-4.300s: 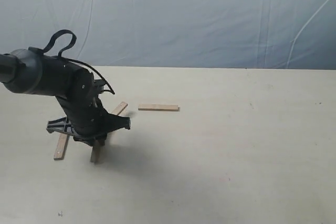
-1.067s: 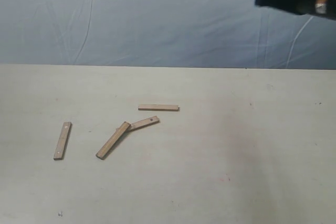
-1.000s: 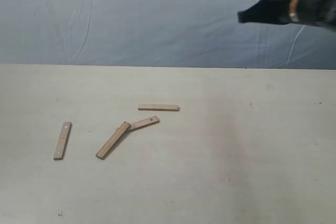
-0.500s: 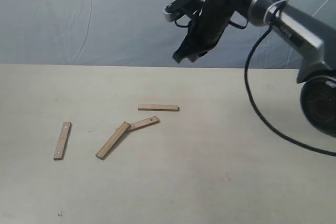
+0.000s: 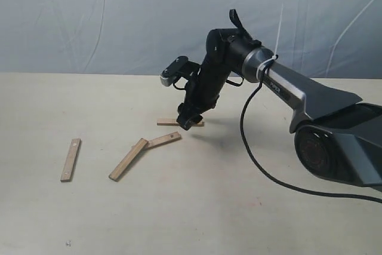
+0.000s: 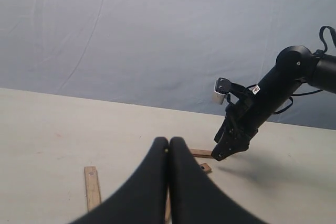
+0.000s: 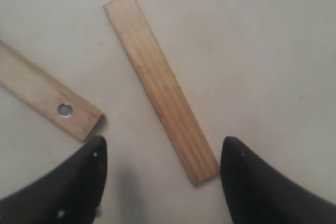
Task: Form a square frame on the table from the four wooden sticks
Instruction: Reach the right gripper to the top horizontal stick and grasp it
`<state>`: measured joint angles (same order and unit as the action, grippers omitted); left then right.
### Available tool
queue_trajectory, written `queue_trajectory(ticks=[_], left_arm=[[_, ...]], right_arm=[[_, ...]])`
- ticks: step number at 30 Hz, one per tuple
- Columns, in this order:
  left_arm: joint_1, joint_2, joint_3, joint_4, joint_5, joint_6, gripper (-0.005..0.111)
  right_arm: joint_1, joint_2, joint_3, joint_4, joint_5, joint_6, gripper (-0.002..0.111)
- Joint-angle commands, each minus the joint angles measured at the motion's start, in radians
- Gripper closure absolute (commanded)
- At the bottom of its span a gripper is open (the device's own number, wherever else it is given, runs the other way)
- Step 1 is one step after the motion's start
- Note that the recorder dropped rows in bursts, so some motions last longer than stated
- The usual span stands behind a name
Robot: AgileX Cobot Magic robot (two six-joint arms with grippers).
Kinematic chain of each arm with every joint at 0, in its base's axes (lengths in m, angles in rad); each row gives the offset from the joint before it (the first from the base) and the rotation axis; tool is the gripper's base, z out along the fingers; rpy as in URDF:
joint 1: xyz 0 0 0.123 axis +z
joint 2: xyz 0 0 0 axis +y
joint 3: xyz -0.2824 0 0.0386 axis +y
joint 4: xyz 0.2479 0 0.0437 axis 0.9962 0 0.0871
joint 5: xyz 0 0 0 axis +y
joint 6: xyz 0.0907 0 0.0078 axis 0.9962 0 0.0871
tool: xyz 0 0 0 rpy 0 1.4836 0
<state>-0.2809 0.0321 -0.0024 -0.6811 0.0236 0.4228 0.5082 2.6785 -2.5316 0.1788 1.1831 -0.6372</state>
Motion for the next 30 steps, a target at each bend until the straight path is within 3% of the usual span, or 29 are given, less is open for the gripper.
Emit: queue_trajectory(ticks=[1,20,22,26,30], left_arm=[[-0.007,-0.006,0.002,0.004,0.004,0.001,0.107],[-0.007,-0.006,0.002,0.002,0.006,-0.001,0.107],[-0.007,-0.006,0.002,-0.001,0.006,-0.001,0.107],[-0.007,-0.006,0.002,-0.001,0.006,-0.001,0.107],[-0.007,-0.006,0.002,-0.001,0.006,-0.001,0.107]], right_arm=[[0.000,0.008,-0.007,0.007,-0.033,-0.044,0.049],[0.000,0.049,-0.005,-0.028,-0.080,-0.019,0.054],[0.000,0.049,-0.005,-0.018,-0.072,-0.019,0.065],[0.000,0.053,-0.005,0.013,-0.031,-0.019,0.110],[0.000,0.047,-0.007,0.008,-0.003,0.015,0.108]])
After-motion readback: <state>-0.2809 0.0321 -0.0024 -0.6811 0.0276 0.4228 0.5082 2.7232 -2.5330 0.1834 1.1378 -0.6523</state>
